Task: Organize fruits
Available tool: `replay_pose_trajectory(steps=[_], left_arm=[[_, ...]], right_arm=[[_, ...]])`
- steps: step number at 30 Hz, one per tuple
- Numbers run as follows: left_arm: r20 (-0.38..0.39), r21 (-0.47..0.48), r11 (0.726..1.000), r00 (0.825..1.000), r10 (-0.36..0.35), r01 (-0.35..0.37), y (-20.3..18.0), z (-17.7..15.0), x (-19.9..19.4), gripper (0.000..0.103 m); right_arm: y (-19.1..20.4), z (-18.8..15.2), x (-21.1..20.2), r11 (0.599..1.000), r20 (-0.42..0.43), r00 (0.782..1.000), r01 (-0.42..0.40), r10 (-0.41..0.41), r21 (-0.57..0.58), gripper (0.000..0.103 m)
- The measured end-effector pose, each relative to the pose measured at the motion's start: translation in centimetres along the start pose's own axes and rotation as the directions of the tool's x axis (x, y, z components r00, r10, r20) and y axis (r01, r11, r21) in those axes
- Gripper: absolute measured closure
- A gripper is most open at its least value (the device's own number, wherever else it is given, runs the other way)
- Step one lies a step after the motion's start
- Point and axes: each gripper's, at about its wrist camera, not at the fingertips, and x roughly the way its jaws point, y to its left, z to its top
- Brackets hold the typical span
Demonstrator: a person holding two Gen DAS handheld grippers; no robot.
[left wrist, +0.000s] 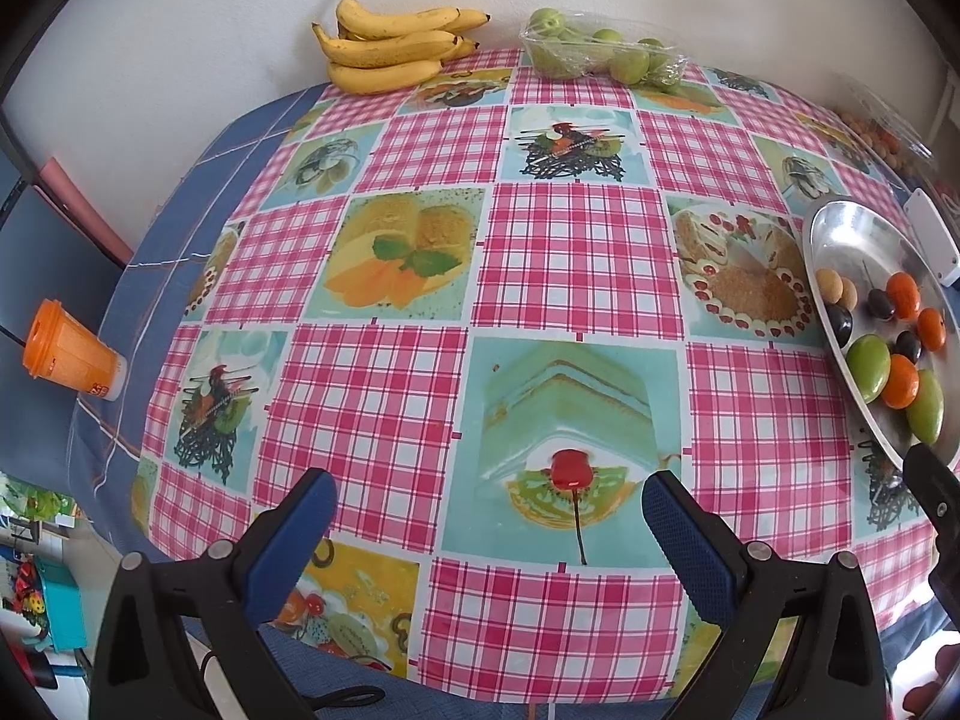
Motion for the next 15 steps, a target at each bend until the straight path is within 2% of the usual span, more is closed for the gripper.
replay_pose_trajectory(steps=[11,15], left_arm=[[0.004,0.006,1.0,1.0,0.006,-0.006,-0.04,-0.01,-0.05,0.0],[0.037,-0.01,1.0,0.999,-0.002,0.002,0.25,-0.02,-0.52,0.0]], right_arm=[[0.0,0.03,0.02,1.0,-0.002,1.0,-0.001,0.001,0.0,0.003],[-0.01,-0.06,0.06,1.0,-0.003,1.0,0.0,0.0,0.004,0.003]])
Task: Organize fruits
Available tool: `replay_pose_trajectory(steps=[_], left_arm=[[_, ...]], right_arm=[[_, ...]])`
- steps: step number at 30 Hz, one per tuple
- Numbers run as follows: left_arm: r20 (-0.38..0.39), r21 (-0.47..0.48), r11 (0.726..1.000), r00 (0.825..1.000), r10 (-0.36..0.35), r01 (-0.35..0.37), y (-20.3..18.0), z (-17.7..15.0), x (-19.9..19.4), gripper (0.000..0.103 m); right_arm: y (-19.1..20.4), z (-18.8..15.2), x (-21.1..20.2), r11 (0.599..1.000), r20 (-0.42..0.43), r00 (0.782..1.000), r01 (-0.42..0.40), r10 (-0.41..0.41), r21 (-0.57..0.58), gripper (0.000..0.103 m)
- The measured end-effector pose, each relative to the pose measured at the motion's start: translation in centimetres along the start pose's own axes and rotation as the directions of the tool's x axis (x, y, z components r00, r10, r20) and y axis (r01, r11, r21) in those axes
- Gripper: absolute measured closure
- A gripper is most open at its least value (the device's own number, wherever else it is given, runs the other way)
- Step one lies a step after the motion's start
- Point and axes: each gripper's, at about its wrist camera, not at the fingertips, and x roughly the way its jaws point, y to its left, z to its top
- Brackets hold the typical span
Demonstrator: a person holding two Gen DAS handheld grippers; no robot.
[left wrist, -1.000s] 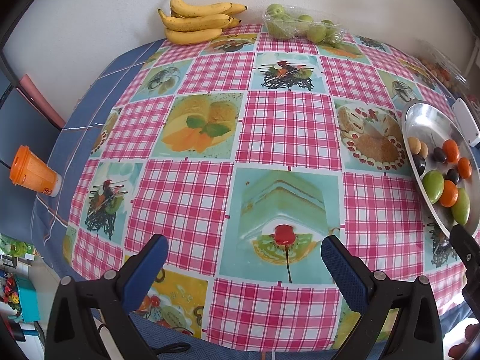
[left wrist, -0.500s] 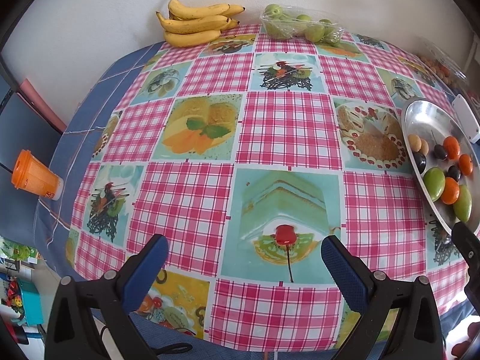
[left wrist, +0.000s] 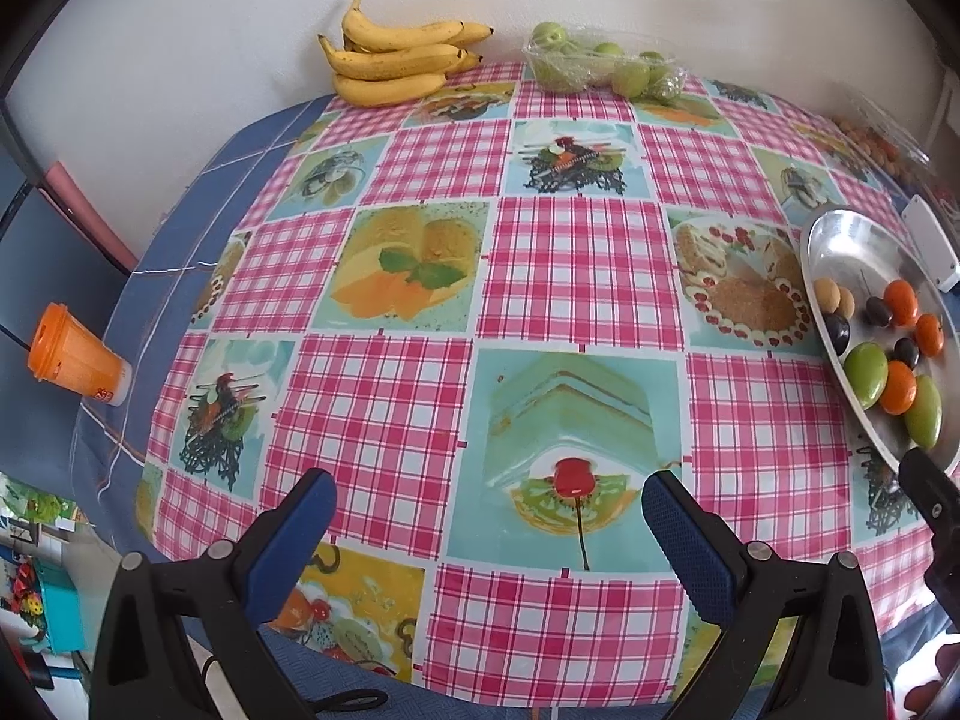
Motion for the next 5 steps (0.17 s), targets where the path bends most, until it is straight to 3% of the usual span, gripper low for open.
replay_pose_trajectory(steps=[5], left_arm=[[0.004,0.0,1.0,1.0,-0.006,0.006,0.0,0.08,-0.04,0.0]], right_arm=[[0.06,-0.14,0.02,1.0,-0.002,1.0,0.001,-0.001,0.002,0.003]])
